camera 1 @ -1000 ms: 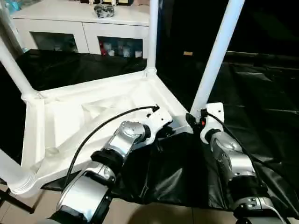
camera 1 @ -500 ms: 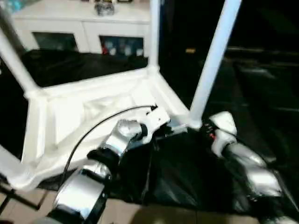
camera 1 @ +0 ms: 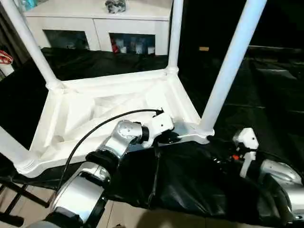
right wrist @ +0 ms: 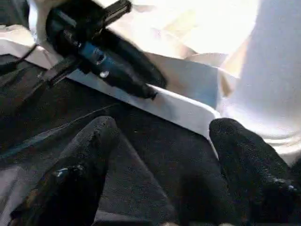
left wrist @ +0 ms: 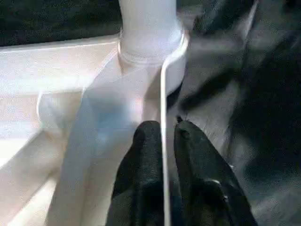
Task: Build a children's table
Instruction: Rotate leg to tighten
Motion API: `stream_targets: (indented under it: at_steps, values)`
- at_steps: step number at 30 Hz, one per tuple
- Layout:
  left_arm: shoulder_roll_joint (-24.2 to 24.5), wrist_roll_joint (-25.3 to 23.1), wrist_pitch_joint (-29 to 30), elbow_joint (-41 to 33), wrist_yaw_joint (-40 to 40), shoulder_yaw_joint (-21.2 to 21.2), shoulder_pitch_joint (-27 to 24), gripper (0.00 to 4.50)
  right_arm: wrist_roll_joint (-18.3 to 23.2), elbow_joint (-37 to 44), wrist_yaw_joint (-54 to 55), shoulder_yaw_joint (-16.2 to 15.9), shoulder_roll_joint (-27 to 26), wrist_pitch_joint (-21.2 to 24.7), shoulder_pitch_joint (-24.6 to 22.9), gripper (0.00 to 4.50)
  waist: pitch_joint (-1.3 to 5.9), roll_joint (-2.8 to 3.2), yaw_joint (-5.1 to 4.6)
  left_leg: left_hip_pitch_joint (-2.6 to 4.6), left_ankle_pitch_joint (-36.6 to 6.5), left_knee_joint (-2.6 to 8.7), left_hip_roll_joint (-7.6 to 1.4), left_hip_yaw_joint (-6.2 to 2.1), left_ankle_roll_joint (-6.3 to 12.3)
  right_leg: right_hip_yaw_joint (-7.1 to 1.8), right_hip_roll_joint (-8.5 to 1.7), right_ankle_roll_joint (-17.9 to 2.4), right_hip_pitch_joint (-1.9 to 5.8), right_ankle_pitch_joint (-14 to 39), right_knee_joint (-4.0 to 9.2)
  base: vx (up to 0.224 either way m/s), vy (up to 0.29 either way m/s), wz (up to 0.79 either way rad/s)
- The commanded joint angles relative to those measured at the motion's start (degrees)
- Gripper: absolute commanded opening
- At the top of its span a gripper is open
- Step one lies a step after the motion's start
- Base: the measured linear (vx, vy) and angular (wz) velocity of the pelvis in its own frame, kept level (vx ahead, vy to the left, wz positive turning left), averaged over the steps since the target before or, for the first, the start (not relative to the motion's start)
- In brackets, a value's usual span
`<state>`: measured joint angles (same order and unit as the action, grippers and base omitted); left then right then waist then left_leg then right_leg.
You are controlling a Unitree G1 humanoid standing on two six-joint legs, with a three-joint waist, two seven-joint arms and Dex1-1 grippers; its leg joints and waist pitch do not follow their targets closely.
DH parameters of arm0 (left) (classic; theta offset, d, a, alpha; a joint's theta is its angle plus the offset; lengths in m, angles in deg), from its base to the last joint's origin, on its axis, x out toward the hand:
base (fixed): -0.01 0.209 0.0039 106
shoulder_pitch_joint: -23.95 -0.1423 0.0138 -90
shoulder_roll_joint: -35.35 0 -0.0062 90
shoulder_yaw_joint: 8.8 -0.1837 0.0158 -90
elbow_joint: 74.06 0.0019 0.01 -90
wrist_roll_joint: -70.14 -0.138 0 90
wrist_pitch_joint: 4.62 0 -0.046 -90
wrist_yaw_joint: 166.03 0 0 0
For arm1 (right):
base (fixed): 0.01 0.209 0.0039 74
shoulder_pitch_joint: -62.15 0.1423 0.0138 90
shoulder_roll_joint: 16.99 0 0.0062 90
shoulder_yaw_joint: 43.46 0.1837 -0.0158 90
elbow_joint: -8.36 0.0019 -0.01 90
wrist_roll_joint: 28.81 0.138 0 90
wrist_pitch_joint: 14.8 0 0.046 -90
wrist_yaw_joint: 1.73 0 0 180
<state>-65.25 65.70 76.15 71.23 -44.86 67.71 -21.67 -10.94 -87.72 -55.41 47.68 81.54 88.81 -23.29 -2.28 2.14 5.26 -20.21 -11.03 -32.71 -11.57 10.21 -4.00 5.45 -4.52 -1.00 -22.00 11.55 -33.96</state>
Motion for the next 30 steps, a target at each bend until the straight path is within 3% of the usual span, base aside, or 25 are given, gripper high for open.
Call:
stream_targets:
  at_steps: [1, 2, 3, 4, 5, 6, 7, 8, 9, 10, 11, 12, 13, 14, 17, 18, 19, 20, 21, 22, 25, 28, 29, 30]
  values:
    - [2.0, 2.9, 3.5, -4.7, -3.3, 2.0, -2.1, 0.99, 0.6, 1.5, -0.3, -1.4, -0.6, 0.6, 1.2, 3.54, 3.24, -1.47, 0.25, -0.42, -6.1, 3.05, -2.06, -0.61, 6.75, -2.94, -4.45, -11.7, 3.14, 8.1, 3.97, 0.000, 0.000, 0.00]
    - [2.4, 3.4, 4.2, -5.6, -3.8, 2.4, -2.5, 1.03, 0.7, 1.7, -0.4, -1.5, -0.7, 0.8, 1.4, 3.54, 3.17, -1.35, -0.06, -0.64, -5.4, 3.02, -2.04, -0.64, 7.00, -2.92, -4.36, -12.2, 3.13, 6.3, 3.79, 0.000, 0.000, 0.00]
    - [2.5, 3.5, 4.2, -5.7, -3.8, 2.4, -2.6, 1.09, 0.7, 1.7, -0.4, -1.5, -0.7, 0.9, 1.4, 3.54, 3.27, -1.29, -0.07, -0.39, -5.5, 2.95, -2.06, -0.58, 6.94, -2.94, -4.36, -12.5, 3.09, 5.7, 3.73, 0.000, 0.000, 0.00]
    - [3.0, 4.0, 5.1, -6.8, -4.2, 2.7, -3.2, 1.22, 0.8, 1.9, -0.5, -1.6, -0.8, 1.3, 1.5, 3.54, 3.28, -1.84, 0.02, -0.33, -5.1, 2.93, -2.08, -0.56, 7.13, -3.00, -4.43, -12.7, 3.12, 5.1, 3.45, 0.000, 0.000, 0.00]
    - [5.6, 5.9, 9.5, -12.7, -6.9, 3.0, -6.3, 1.35, 0.6, 1.0, 0.1, -2.0, -1.9, 1.5, 2.9, 3.54, 3.31, -1.57, 0.12, -0.22, -4.7, 2.97, -2.30, -0.58, 7.02, -3.06, -4.59, -13.1, 3.09, 4.4, 3.24, 0.000, 0.000, 0.00]
    - [6.0, 6.2, 10.4, -13.7, -7.3, 3.0, -6.8, 1.42, 0.6, 0.9, 0.2, -2.1, -2.0, 1.5, 3.1, 3.54, 3.20, -1.66, -0.05, -0.55, -4.3, 3.04, -2.23, -0.58, 7.13, -3.08, -4.59, -13.3, 3.17, 4.1, 3.18, 0.000, 0.000, 0.00]
    - [8.1, 7.8, 14.5, -18.3, -9.3, 3.2, -9.3, 1.44, 0.6, 0.2, 0.7, -2.5, -2.8, 1.6, 4.1, 3.54, 3.35, -2.66, 0.20, -0.40, -3.7, 3.06, -2.30, -0.55, 7.10, -3.04, -4.68, -12.9, 3.05, 4.8, 2.85, 0.000, 0.000, 0.00]
    - [8.6, 8.2, 15.6, -19.4, -9.9, 3.2, -9.9, 1.54, 0.5, 0.0, 0.8, -2.6, -3.0, 1.5, 4.4, 3.54, 3.03, -2.16, -0.04, -0.40, -3.8, 3.09, -2.25, -0.38, 6.87, -3.14, -4.60, -12.9, 2.66, 6.2, 3.17, 0.000, 0.000, 0.00]
    - [9.6, 8.9, 17.5, -21.5, -11.0, 3.1, -11.0, 1.68, 0.5, -0.4, 1.0, -2.8, -3.3, 1.4, 4.8, 3.54, 3.13, -2.59, 0.07, 0.05, -4.2, 3.04, -2.33, -0.19, 6.48, -3.19, -4.55, -12.9, 2.47, 6.6, 3.20, 0.000, 0.000, 0.00]
    - [10.7, 9.5, 19.6, -23.9, -12.1, 3.0, -12.2, 1.68, 0.4, -0.8, 1.2, -3.0, -3.6, 1.4, 5.3, 3.54, 3.18, -2.91, 0.14, -0.20, -3.1, 3.09, -2.45, -0.39, 6.05, -3.35, -4.67, -13.3, 2.73, 4.8, 2.50, 0.000, 0.000, 0.00]
    - [13.3, 10.8, 23.6, -29.0, -14.3, 2.8, -15.0, 1.87, 0.2, -1.7, 1.2, -3.5, -4.3, 1.2, 6.2, 3.54, 3.33, -2.46, 0.28, 0.14, -2.6, 3.07, -2.65, -0.47, 5.47, -3.35, -4.70, -13.6, 2.51, 3.1, 2.23, 0.000, 0.000, 0.00]
    - [14.8, 11.6, 25.9, -32.1, -15.3, 2.8, -16.6, 1.87, 0.2, -2.1, 1.2, -3.8, -4.6, 1.2, 6.8, 3.54, 3.08, -4.02, -0.07, -0.20, -2.2, 3.17, -2.50, -0.25, 6.05, -3.31, -4.33, -13.6, 2.48, 2.4, 2.45, 0.000, 0.000, 0.00]
    - [16.4, 12.5, 28.3, -35.5, -16.1, 2.9, -18.4, 2.00, 0.4, -2.5, 1.1, -4.1, -5.1, 1.3, 7.4, 3.54, 3.02, -3.41, 0.01, -0.15, -1.3, 3.14, -2.46, -0.30, 6.05, -3.36, -4.25, -14.0, 2.38, 0.5, 1.98, 0.000, 0.000, 0.00]
    - [17.4, 13.1, 29.7, -37.5, -16.4, 2.9, -19.5, 2.11, 0.5, -2.8, 1.1, -4.3, -5.4, 1.4, 7.8, 3.54, 3.16, -3.24, -0.13, 0.02, -0.9, 3.03, -2.54, -0.29, 5.89, -3.44, -4.24, -14.5, 2.29, -1.2, 1.67, 0.000, 0.000, 0.00]
    - [20.9, 15.6, 35.6, -45.7, -16.7, 3.3, -23.4, 2.26, 0.8, -4.2, 0.6, -4.9, -7.0, 2.0, 9.6, 3.54, 2.75, -3.38, -0.16, 0.32, -3.7, 3.17, -2.38, 0.01, 4.88, -3.52, -4.01, -15.0, 2.06, 0.5, 2.05, 0.000, 0.000, 0.00]
    - [22.1, 16.3, 37.5, -48.8, -16.3, 3.7, -25.0, 2.40, 0.7, -4.5, 1.0, -5.3, -8.0, 2.1, 10.2, 3.54, 2.65, -6.19, -0.22, 0.18, -4.5, 3.22, -2.44, 0.15, 4.92, -3.46, -4.12, -14.5, 2.24, 2.1, 2.20, 0.000, 0.000, 0.00]
    - [23.0, 16.3, 38.6, -51.0, -15.8, 3.9, -26.4, 2.52, 0.5, -5.0, 1.7, -5.5, -9.1, 1.9, 10.7, 3.54, 2.30, -4.89, 0.32, -0.13, -5.8, 3.59, -2.30, -0.13, 3.95, -3.63, -4.51, -13.3, 2.40, 6.4, 2.29, 0.000, 0.000, 0.00]
    - [24.5, 15.9, 39.8, -53.7, -15.5, 3.9, -28.3, 2.60, 0.3, -6.2, 3.5, -5.6, -11.1, 1.5, 11.8, 3.54, 2.24, -4.82, 0.23, 0.32, -7.3, 3.66, -2.58, -0.12, 2.70, -3.77, -4.74, -12.6, 1.89, 9.3, 2.59, 0.000, 0.000, 0.00]
    - [24.7, 15.9, 40.2, -54.2, -15.4, 4.0, -28.6, 2.64, 0.2, -6.6, 4.2, -5.5, -11.6, 1.3, 12.0, 3.54, 2.05, -4.87, 0.07, 0.15, -7.8, 3.95, -2.55, -0.22, 2.07, -3.74, -4.52, -12.0, 1.97, 10.6, 2.75, 0.000, 0.000, 0.00]
    - [25.4, 15.8, 41.5, -55.9, -14.8, 4.2, -29.6, 2.72, -0.3, -7.9, 6.4, -5.3, -13.1, 0.4, 12.9, 3.54, 2.04, -4.94, 0.13, 0.72, -9.2, 4.03, -2.59, -0.13, 0.68, -3.73, -4.26, -11.2, 1.63, 11.8, 2.98, 0.000, 0.000, 0.00]
    - [26.2, 12.3, 40.6, -56.3, -11.0, 4.4, -30.6, 3.05, -1.2, -11.3, 12.4, -4.0, -16.9, -1.2, 15.0, 3.54, 2.04, -5.23, -0.03, 0.82, -10.7, 4.22, -2.39, -0.25, -1.04, -3.84, -4.18, -10.2, 1.61, 12.5, 3.01, 0.000, 0.000, 0.00]
    - [26.9, 11.3, 40.1, -56.0, -8.4, 4.4, -30.6, 3.18, -1.6, -13.2, 15.4, -3.0, -18.7, -1.5, 16.1, 3.54, 2.25, -5.04, 0.32, 0.88, -9.0, 4.05, -2.26, -0.20, -1.27, -3.96, -3.98, -10.4, 1.71, 9.0, 2.54, 0.000, 0.000, 0.00]
    - [27.3, 10.8, 40.4, -55.4, -6.7, 4.3, -30.1, 3.41, -2.0, -16.2, 20.6, -0.6, -20.2, -2.9, 17.6, 3.54, 2.41, -4.57, 0.52, 0.84, -7.8, 3.98, -2.26, -0.23, -1.60, -3.93, -3.94, -10.5, 1.79, 6.4, 2.17, 0.000, 0.000, 0.00]
    - [27.4, 10.6, 40.3, -55.0, -6.2, 4.2, -29.8, 3.46, -2.0, -17.5, 23.0, 0.6, -20.8, -3.4, 18.3, 3.54, 2.44, -4.62, 0.38, 0.84, -7.5, 3.98, -2.17, -0.17, -1.79, -3.96, -3.85, -10.8, 1.71, 5.4, 2.08, 0.000, 0.000, 0.00]
